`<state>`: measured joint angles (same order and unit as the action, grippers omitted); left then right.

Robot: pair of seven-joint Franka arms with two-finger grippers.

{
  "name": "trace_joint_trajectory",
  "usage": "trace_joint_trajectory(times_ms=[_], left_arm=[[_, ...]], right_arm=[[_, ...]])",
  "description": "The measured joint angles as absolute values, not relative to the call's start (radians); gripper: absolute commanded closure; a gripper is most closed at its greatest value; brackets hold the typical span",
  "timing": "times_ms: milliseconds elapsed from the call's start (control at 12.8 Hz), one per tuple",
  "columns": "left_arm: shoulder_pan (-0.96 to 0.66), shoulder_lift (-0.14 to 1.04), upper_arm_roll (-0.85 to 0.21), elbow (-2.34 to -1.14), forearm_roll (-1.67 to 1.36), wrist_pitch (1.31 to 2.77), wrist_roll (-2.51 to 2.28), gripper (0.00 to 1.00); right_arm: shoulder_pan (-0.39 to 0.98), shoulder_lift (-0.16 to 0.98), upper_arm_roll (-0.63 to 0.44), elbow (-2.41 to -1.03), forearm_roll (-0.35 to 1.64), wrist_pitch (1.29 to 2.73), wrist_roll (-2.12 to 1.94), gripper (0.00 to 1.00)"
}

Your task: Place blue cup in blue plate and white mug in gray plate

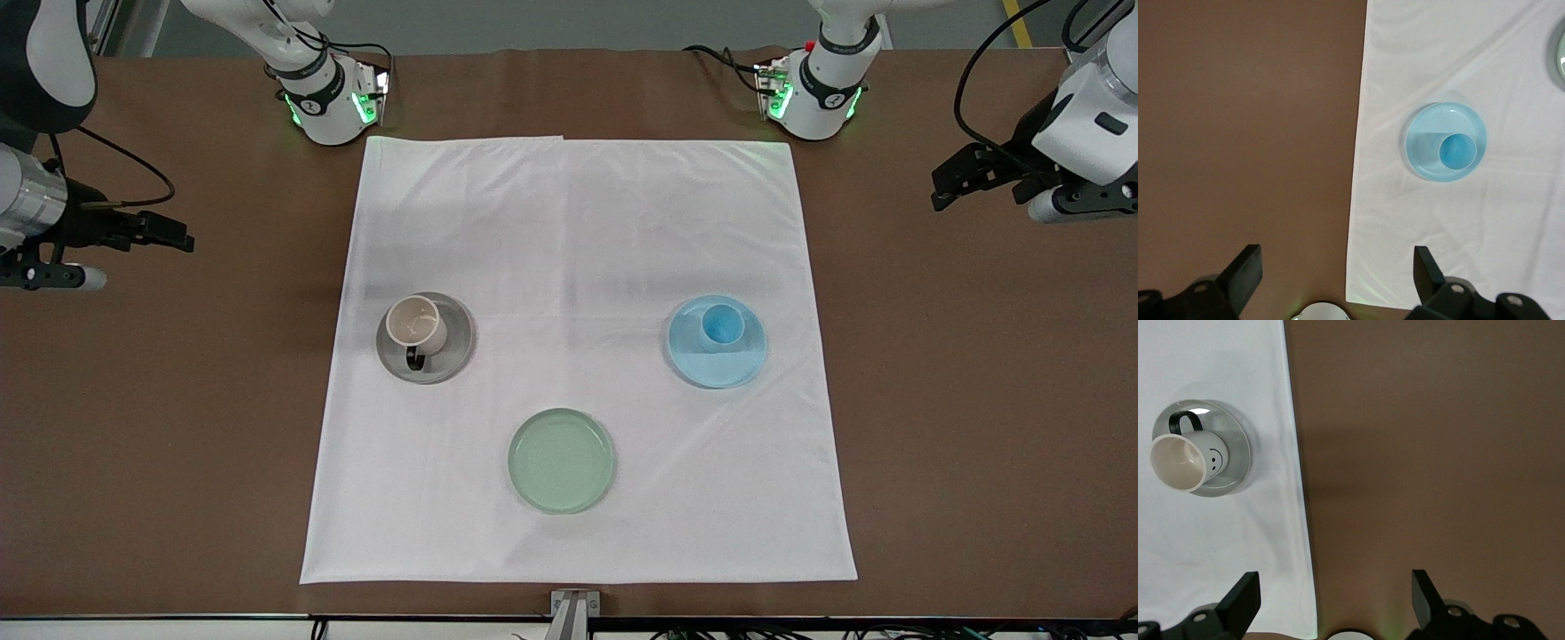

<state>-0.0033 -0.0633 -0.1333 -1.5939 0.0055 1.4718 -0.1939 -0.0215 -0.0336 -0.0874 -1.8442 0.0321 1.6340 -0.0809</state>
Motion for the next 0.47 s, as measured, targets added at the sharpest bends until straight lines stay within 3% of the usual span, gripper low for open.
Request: trace_joint_trajectory(times_ms=[468], left_arm=[[-0.003, -0.062, -0.133, -1.593, 0.006, 1.472, -0.193, 0.0]], right_arm=[[-0.025, -0.034, -0.07, -1.618, 0.02, 1.638, -0.091, 0.0]])
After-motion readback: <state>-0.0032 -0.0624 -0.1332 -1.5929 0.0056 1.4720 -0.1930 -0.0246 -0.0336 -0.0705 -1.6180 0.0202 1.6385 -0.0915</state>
